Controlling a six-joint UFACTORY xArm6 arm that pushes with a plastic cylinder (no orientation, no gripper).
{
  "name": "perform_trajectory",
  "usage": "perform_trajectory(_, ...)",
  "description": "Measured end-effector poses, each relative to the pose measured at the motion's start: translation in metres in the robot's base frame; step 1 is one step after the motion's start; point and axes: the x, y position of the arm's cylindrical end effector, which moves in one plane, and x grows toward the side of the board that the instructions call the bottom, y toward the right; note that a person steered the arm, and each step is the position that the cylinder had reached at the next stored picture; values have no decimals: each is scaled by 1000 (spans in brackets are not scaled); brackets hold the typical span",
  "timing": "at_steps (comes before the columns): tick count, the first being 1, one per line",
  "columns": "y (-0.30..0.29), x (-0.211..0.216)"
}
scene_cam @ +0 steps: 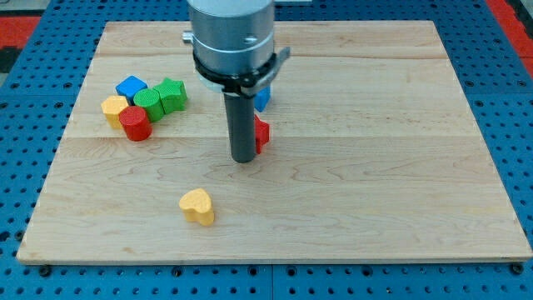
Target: Slide the red circle closer to the blue triangle
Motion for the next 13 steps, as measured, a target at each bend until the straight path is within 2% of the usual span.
perform_trajectory(1, -34, 11)
perform_trajectory(2, -127, 3)
perform_trajectory(3, -185, -20)
perform_trajectory(5, -108, -50)
perform_trajectory(6, -107, -83)
perform_trajectory(7, -92, -90)
perform_trajectory(8, -119, -68)
perform_trajectory(9, -81, -84)
perform_trajectory(11, -44, -135)
perform_trajectory(12, -35, -134)
perform_trajectory(13, -25, -107)
